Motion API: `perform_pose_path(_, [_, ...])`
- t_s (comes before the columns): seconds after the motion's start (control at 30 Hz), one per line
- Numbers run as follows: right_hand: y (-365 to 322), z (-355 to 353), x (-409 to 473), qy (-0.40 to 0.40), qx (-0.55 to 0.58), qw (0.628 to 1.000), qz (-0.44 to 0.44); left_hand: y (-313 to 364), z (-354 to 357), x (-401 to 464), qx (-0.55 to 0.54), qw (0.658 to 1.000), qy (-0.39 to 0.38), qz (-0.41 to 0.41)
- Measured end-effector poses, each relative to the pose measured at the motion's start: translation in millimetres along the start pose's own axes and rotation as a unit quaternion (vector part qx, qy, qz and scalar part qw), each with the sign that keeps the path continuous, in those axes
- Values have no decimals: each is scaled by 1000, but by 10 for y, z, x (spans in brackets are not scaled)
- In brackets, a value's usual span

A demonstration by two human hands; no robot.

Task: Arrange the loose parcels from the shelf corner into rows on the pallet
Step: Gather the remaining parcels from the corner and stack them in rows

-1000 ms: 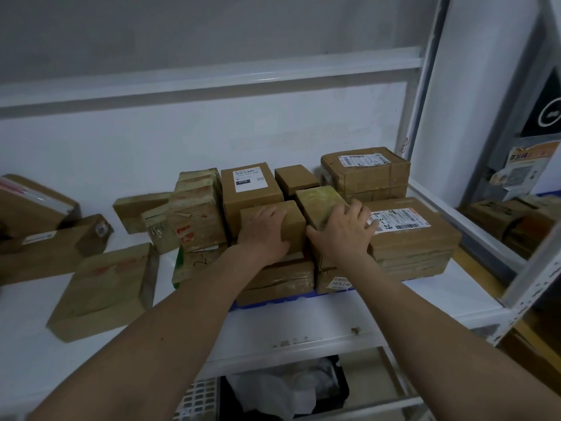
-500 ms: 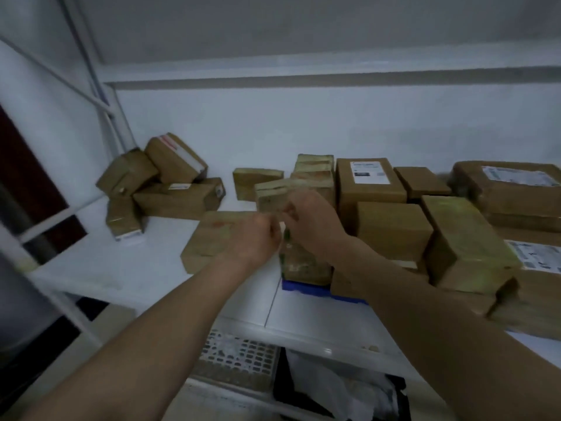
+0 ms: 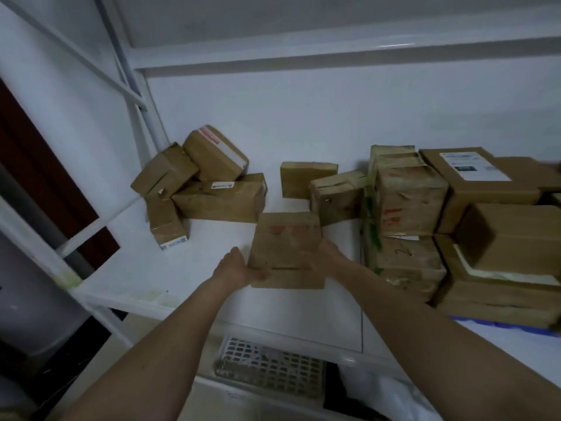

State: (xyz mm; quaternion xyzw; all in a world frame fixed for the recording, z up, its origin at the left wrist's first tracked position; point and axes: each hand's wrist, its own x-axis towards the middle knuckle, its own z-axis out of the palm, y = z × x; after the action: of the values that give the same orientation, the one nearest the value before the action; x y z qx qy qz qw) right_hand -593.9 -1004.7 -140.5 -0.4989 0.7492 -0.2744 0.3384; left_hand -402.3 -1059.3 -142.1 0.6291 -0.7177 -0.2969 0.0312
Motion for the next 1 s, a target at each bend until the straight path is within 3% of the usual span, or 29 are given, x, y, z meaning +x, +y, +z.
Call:
perform_pose_path(0.1, [50,149,149,14,2,999,39,-126,-9,212,-48,998,-21,17])
perform_pose_path(0.4, [-78,258,187,75,191,964,171,-82,76,351,-214,965,-110,103])
perform_pose_path(0.5, [-279,175,137,114,176,969,134,-39,-62,322,-273,948,-80,142])
perform_pose_path(0.63, [-668,-66,75,170,166,971,13,149,-377,251,-352,921,9,168])
perform_pose_path(0.73, [-946,-278,4,217,205,954,-4,377,-633,192,-379,901,58,202])
perform_pose_path(0.9, [-1212,-816,-279,281,224,932,-58,874,-1021,46,-328,896,153,258])
perform_pose_path(1.0, [-1225,-1230,-512,335,207,917,-67,1263,-1069,-132,-320,882,154,309])
